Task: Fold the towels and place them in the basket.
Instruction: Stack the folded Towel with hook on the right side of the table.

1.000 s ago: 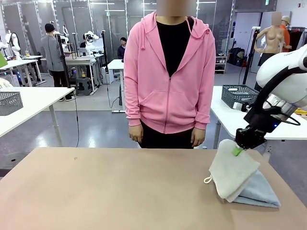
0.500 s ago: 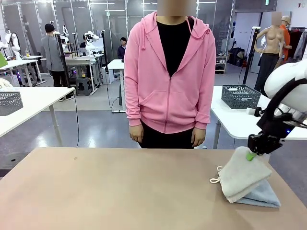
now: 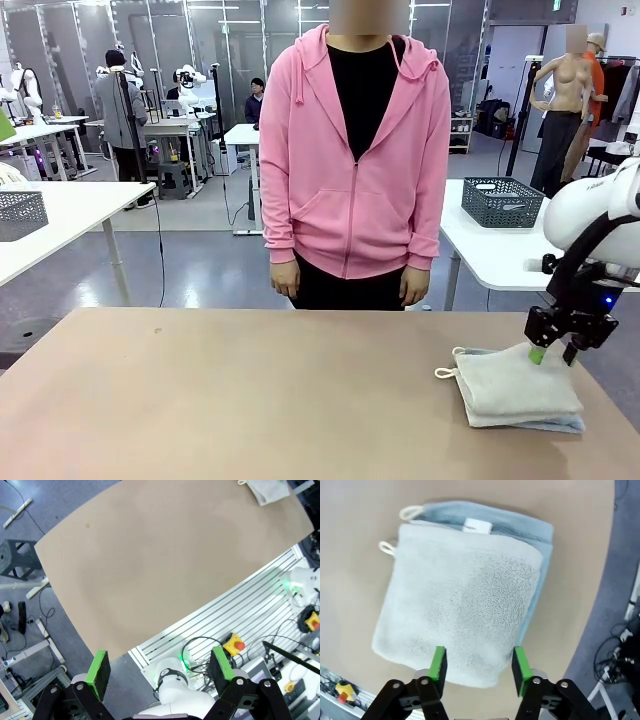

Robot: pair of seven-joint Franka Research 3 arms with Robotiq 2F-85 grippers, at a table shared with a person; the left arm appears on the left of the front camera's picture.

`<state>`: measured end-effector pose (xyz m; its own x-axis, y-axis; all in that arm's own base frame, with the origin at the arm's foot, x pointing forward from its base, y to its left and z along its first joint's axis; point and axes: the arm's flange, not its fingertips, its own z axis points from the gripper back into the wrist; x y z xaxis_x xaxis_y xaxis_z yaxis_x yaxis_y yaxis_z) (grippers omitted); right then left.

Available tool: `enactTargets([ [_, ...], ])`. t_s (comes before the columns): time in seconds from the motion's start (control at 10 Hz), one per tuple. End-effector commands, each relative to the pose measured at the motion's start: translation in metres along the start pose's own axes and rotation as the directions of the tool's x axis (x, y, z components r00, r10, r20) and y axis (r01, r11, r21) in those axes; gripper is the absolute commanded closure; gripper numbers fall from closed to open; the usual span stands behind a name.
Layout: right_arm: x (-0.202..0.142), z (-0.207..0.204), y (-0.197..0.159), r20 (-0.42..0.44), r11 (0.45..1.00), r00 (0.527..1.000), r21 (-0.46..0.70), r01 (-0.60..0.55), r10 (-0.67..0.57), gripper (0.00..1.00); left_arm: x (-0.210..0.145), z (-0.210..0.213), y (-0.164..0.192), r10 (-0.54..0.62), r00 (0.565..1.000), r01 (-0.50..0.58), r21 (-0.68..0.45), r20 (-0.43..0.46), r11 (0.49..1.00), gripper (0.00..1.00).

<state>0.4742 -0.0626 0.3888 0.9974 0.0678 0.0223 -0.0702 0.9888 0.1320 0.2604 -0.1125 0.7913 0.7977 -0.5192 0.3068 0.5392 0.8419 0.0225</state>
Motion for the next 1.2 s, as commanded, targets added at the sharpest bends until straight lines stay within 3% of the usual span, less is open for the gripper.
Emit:
enactTargets([
  [0.0, -0.0034, 0.0082, 0.0081, -0.03, 0.997, 0.999, -0.068, 0.034, -0.036, 0.07, -0.0012, 0.0, 0.0004, -0.019, 1.0, 0.019, 0.0, 0.0, 1.0, 0.0],
  [0.1, -0.004, 0.009, 0.0086, -0.034, 0.996, 0.999, -0.081, 0.035, -0.038, 0.0, -0.0012, 0.0, 0.0004, -0.019, 1.0, 0.019, 0.0, 0.0, 1.0, 0.0],
  [1.1, -0.0028, 0.0067, 0.0035, -0.025, 0.998, 1.0, -0.062, 0.012, -0.014, 0.0, -0.0012, 0.0, 0.0004, -0.019, 1.0, 0.019, 0.0, 0.0, 1.0, 0.0],
])
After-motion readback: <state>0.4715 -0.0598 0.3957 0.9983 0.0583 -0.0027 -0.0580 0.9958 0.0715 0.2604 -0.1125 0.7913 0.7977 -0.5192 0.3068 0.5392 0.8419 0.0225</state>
